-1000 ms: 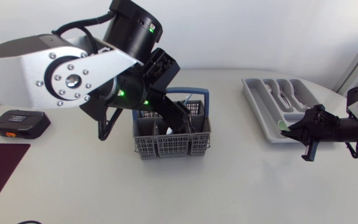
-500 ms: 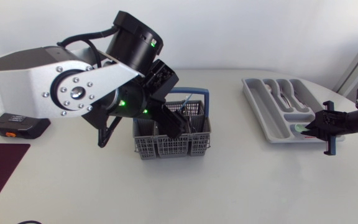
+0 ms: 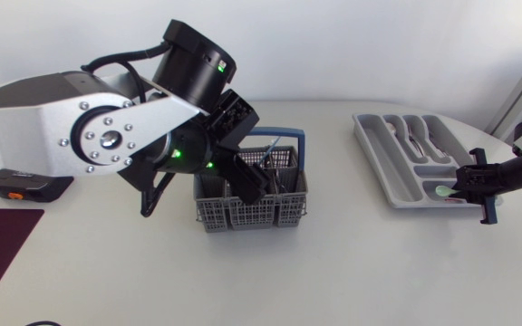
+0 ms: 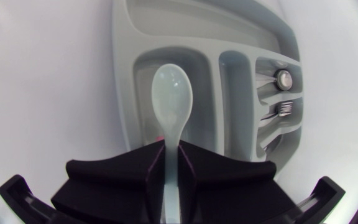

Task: Unload the cutlery basket into the drawer organizer.

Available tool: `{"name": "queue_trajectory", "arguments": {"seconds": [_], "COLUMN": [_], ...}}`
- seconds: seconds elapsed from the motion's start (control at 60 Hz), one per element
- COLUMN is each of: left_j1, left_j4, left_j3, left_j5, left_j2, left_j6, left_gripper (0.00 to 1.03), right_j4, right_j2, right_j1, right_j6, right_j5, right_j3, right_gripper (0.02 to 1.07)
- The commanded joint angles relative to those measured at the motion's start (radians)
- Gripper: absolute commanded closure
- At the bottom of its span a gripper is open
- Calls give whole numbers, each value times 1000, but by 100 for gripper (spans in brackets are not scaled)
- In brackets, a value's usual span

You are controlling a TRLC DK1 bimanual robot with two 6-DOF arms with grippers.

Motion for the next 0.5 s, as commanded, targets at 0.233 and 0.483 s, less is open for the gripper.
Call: {"name": "queue_trajectory", "arguments": {"seconds": [0.233, 0.483], "left_j1": [-8, -11], "left_j4": [0, 0], "left_j3": [-45, -47], "left_j5": [-14, -14], "left_j2": [-24, -24], "left_j6": [28, 36], "left_gripper": [7, 7], "right_j4": [125, 127], "right_j2": [31, -10], "right_j1": [15, 4], "right_j6": [-26, -3], "right_j5": [38, 35], "right_j3": [10, -7], "right_gripper": [68, 59]}}
